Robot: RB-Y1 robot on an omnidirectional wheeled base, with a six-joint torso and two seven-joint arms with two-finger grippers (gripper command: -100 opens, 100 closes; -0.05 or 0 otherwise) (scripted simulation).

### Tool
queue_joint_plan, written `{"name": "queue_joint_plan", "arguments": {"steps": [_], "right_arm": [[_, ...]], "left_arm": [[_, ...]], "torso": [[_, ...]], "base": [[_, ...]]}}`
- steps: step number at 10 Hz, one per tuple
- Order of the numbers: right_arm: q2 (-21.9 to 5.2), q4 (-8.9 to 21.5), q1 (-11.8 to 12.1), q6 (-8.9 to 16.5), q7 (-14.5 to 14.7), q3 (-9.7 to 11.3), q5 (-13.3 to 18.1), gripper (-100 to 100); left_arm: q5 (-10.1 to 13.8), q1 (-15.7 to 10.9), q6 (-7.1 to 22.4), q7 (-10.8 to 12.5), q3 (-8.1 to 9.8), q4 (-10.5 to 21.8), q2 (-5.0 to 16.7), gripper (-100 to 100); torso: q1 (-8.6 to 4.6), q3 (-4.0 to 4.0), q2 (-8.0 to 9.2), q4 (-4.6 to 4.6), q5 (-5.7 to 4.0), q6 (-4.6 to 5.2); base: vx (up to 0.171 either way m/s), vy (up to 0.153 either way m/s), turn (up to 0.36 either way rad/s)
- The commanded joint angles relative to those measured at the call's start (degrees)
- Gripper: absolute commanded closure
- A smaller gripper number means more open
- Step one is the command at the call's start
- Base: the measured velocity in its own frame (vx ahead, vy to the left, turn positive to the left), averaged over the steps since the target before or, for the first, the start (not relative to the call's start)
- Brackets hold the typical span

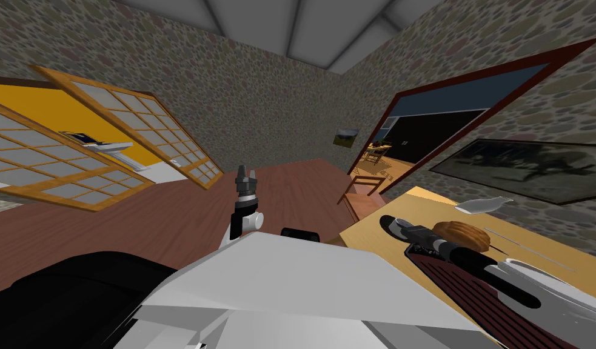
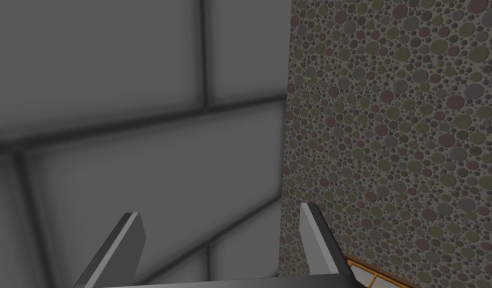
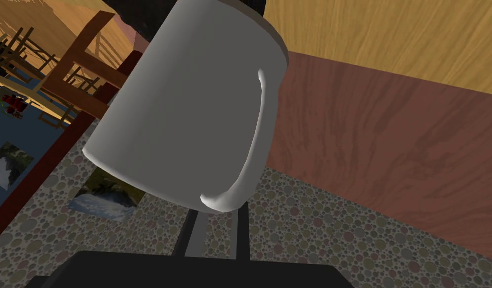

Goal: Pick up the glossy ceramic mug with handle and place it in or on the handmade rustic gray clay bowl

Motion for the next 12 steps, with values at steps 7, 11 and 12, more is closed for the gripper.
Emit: {"name": "queue_joint_plan", "arguments": {"steps": [7,11,12], "right_arm": [[-2.90,3.87,0.82,0.56,-1.55,-1.51,-1.35,-100],[-2.90,3.88,0.82,0.56,-1.55,-1.50,-1.35,0],[-5.00,3.45,1.53,-0.59,-2.94,-1.69,-1.75,-100]], "left_arm": [[0.00,0.01,0.00,0.00,0.00,0.00,0.00,0],[0.00,0.01,0.00,0.00,0.00,0.00,-0.01,0],[0.00,0.01,0.00,0.00,0.00,0.00,-0.01,0]], "torso": [[0.24,0.00,-0.03,0.03,0.02,0.03],[0.33,0.00,-0.03,0.02,0.05,0.02],[0.33,0.00,-0.03,0.02,0.05,0.02]], "base": [[-0.008,-0.064,0.075],[0.000,0.000,0.000],[0.019,0.018,-0.071]]}}
